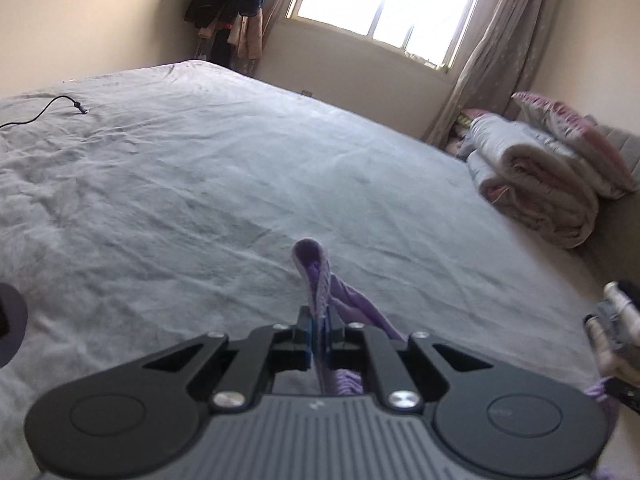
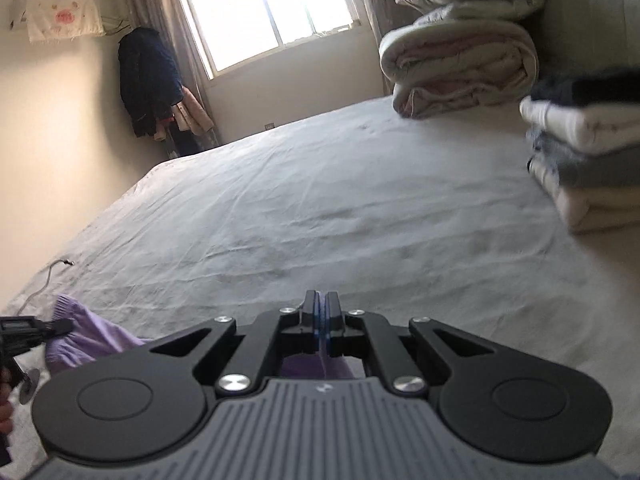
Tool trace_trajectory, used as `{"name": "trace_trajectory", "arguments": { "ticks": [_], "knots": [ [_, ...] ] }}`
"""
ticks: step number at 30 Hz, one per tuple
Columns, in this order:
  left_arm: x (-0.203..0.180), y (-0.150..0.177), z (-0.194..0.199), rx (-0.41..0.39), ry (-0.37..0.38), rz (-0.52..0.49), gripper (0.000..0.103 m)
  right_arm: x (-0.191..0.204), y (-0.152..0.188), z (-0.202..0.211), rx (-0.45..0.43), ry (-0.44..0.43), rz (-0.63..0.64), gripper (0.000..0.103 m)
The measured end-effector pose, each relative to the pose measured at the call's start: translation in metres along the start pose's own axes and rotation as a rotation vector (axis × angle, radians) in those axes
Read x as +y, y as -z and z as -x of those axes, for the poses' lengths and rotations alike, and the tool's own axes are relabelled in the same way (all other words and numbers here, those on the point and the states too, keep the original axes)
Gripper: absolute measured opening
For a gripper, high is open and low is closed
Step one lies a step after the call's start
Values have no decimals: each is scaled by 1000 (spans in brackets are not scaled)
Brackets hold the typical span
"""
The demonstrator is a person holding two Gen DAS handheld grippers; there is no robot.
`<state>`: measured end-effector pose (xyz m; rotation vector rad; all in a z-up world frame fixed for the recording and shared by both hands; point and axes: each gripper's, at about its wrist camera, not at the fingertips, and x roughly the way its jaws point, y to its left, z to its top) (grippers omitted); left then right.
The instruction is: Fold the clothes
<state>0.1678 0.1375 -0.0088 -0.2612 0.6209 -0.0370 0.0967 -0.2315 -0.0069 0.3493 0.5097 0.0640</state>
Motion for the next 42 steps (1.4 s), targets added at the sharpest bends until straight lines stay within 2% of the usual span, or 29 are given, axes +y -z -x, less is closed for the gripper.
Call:
{"name": "trace_trajectory", "arguments": {
  "ticks": [3, 5, 7, 8, 9, 11, 15, 19, 20, 22, 23, 24, 27, 29, 34, 38, 40, 42],
  "knots": [
    [-6, 5, -13, 46, -46, -36, 6, -4, 3, 0, 23, -18, -46, 16],
    [-8, 8, -11, 70, -46, -48, 9, -2, 4, 0, 54, -31, -44, 16],
    [-9, 11, -2, 80, -30, -56, 20, 2, 5, 1, 90, -39, -18, 21],
    [-8, 12, 4, 88, -26, -53, 29, 3, 7, 2, 107, -46, -7, 33],
    [-6, 13, 10, 96, -22, -48, 35, 4, 8, 3, 123, -54, 2, 39],
    [-3, 15, 21, 122, -22, -29, 35, 7, 12, 4, 161, -73, 17, 39],
    [17, 30, 36, 249, -13, 96, 36, 17, 24, 1, 263, -95, 70, 39],
    [30, 58, 46, 284, -30, 113, 37, 25, 37, -2, 319, -39, 151, 39],
    [33, 66, 49, 275, -32, 110, 37, 24, 39, -2, 314, -28, 158, 39],
    [36, 76, 56, 261, -29, 95, 36, 19, 41, -2, 306, -14, 164, 32],
    [35, 77, 60, 259, -28, 80, 36, 16, 42, -2, 307, -13, 163, 16],
    [35, 77, 63, 254, -21, 64, 36, 13, 42, -2, 307, -12, 162, 7],
    [34, 75, 67, 234, 1, 32, 36, 8, 38, 0, 262, 16, 178, 6],
    [37, 74, 65, 232, -1, 37, 34, 7, 32, 2, 208, 66, 211, 6],
    [43, 73, 56, 247, -11, 106, 33, -9, 16, 3, 107, 176, 202, 6],
    [37, 72, 53, 261, 26, 119, 33, -26, 10, -6, 76, 230, 143, 6],
    [34, 72, 51, 273, 42, 114, 33, -30, 11, -10, 92, 237, 120, 7],
    [32, 71, 49, 281, 47, 100, 33, -33, 12, -15, 110, 243, 98, 15]
  ]
}}
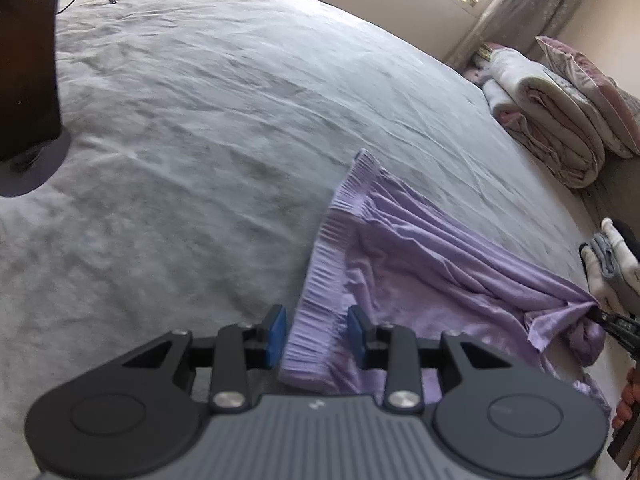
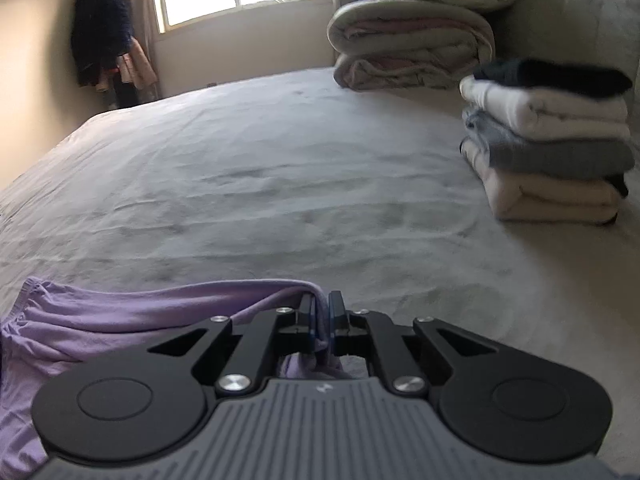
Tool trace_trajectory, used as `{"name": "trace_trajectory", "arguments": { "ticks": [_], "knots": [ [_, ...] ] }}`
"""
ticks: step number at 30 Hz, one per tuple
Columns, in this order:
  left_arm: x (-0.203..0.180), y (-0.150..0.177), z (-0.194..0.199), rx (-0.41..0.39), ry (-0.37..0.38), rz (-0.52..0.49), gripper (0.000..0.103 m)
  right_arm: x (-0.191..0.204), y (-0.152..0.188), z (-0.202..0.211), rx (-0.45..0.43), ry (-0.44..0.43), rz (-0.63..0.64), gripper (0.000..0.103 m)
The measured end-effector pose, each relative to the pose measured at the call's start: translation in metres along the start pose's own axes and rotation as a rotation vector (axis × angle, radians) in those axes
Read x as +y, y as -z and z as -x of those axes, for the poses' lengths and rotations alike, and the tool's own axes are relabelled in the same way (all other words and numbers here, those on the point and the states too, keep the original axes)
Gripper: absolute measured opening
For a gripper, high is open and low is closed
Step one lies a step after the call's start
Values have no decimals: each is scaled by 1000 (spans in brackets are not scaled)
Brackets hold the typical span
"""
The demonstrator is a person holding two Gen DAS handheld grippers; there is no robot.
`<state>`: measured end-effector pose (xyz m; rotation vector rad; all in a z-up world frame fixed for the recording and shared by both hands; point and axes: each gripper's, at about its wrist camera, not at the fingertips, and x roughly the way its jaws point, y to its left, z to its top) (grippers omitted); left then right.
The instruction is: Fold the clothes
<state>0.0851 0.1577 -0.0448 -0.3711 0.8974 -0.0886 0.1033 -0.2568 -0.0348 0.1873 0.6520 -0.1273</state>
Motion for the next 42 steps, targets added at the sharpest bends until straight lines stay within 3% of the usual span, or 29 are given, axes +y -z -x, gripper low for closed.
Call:
{"name": "trace_trajectory", "arguments": {
  "ticks": [4, 6, 15, 22, 29, 36, 39, 40, 42],
  "knots": [
    [6, -3, 2, 14, 23, 32, 33, 1, 2, 6, 35, -20, 12, 21],
    [11, -4, 4, 21, 35, 64, 33, 1, 2, 17, 32, -34, 24, 36],
    [27, 5, 18, 93, 94, 148, 33, 4, 22, 68, 93, -160, 66, 37],
    [42, 14, 17, 146, 152, 267, 33, 22, 53, 103, 148, -250, 321, 37],
    [44, 17, 12, 136, 149, 316, 20, 4, 81, 102, 223, -220, 433, 37],
    [33, 16, 10, 122, 118, 241, 18, -18, 84, 101, 208, -143, 437, 37],
    [28, 16, 9, 118, 111, 208, 14, -23, 86, 95, 209, -151, 451, 37],
    [28, 17, 8, 116, 109, 202, 13, -23, 88, 92, 207, -157, 462, 34],
    [27, 16, 8, 110, 106, 202, 9, -20, 89, 90, 184, -143, 494, 6]
  ]
}}
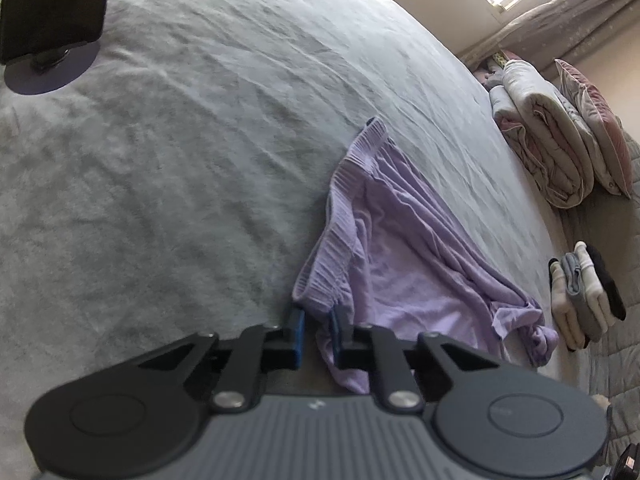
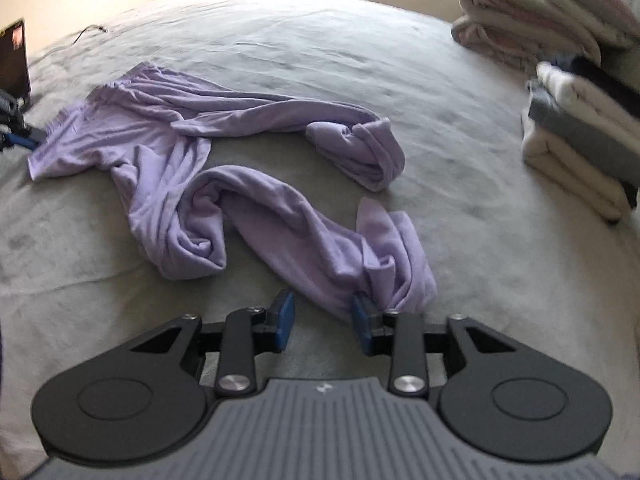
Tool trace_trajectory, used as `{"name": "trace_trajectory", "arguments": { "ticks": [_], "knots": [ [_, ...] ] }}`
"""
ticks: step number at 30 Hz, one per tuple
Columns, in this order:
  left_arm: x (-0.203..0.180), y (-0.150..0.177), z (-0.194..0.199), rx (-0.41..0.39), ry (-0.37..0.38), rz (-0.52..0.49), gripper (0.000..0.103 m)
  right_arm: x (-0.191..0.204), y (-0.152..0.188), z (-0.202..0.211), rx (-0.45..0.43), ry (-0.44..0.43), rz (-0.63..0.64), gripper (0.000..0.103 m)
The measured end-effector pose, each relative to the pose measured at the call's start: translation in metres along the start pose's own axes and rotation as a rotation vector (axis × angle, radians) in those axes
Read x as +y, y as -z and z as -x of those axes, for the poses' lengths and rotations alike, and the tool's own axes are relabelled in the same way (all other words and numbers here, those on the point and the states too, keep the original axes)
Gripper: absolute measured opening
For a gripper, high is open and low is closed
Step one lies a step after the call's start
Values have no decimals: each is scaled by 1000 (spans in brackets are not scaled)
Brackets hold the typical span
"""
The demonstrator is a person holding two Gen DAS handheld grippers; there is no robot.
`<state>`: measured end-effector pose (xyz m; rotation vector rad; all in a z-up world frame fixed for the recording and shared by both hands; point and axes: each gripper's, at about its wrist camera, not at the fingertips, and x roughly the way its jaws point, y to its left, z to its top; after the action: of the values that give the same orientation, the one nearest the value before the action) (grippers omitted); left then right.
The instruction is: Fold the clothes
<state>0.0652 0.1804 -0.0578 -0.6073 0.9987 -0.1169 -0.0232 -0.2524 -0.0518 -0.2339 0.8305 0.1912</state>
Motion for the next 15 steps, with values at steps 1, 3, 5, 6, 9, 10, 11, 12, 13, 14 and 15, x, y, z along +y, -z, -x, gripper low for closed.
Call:
{"name": "trace_trajectory", "arguments": {
  "ticks": [1, 3, 5, 6, 9, 10, 11, 12, 13, 14, 15],
  "knots": [
    [0, 0, 1, -7, 1, 5, 8, -2, -1, 1, -4, 11, -8, 2],
    [1, -1, 5, -27, 3, 17, 6, -6, -4, 5, -12, 32, -30, 1],
    [2, -2, 11, -58, 2, 25, 6, -13, -6, 17, -37, 57, -49, 1],
    [2, -3, 15, -77, 1, 27, 5, -17, -6, 24, -51, 73, -58, 1],
    [5, -7, 27, -123, -1, 29, 5, -34, -5, 49, -92, 110, -101, 1],
    [7, -8, 32, -134, -2, 32, 5, -41, -3, 58, -105, 126, -117, 1],
    [9, -9, 36, -145, -3, 34, 5, -47, -1, 65, -111, 141, -133, 1],
    [10, -9, 39, -155, -4, 36, 5, -52, 1, 73, -115, 156, -148, 1],
    [12, -10, 43, -165, -5, 39, 5, -58, 4, 80, -120, 171, -163, 1],
    [14, -10, 47, -170, -5, 40, 5, -63, 7, 87, -118, 188, -172, 1],
    [16, -11, 50, -174, -6, 42, 5, -67, 11, 92, -116, 204, -181, 1]
  ]
}}
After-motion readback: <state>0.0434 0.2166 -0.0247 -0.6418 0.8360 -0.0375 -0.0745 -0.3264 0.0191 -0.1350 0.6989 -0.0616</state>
